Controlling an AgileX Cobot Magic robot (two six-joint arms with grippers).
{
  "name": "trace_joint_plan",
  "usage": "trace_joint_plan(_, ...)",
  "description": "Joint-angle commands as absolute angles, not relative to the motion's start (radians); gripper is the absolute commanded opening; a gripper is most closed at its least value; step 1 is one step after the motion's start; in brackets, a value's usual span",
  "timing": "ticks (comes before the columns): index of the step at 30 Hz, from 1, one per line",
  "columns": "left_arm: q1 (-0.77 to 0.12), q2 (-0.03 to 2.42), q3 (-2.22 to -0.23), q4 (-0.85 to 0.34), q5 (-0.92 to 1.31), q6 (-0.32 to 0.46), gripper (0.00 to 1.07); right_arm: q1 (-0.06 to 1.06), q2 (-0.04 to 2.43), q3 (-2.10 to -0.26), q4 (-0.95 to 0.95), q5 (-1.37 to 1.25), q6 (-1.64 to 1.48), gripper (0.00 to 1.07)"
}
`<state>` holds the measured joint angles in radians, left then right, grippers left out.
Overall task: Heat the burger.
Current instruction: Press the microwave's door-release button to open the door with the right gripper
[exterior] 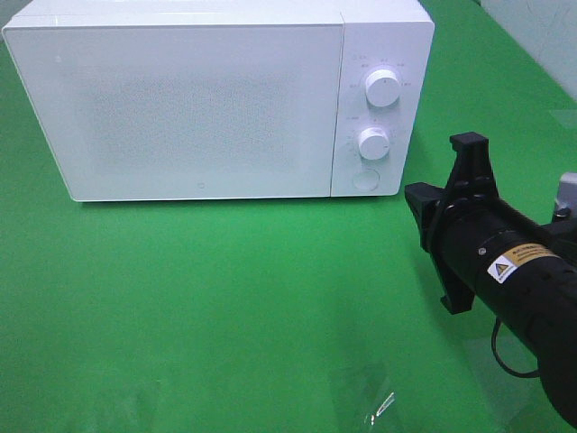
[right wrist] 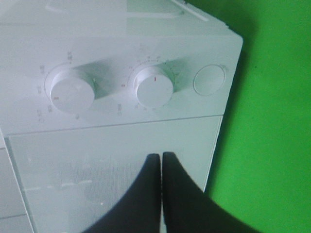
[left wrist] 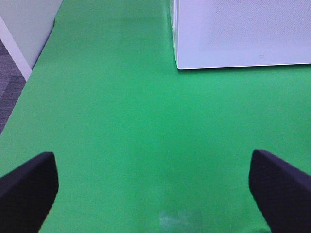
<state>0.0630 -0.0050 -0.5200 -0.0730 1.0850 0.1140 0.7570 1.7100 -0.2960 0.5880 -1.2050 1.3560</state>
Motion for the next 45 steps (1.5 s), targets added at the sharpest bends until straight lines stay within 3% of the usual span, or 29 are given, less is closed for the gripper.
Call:
trace_joint_plan(1,0.065,-0.023,-0.518,-0.080,1.071,0.109,1.00,0.759,1.713,-0.304,0.631,-1.198,1.360,0.00)
trace_joint_plan(16,0.065,-0.023,-0.518,-0.080,1.071,0.110,1.00,0.755,1.865,-0.504,0.746,-1.131,1.360,0.00)
trace_joint_plan(31,0.065,-0.023,-0.518,-0.080,1.071,0.110,1.00,0.636,1.986,-0.654,0.684,-1.019,1.359,0.00)
trace_joint_plan(45,0.065,-0.023,-0.518,-0.080,1.071,0.110,1.00,0.602,2.078,-0.781,0.663,-0.924,1.359,0.00)
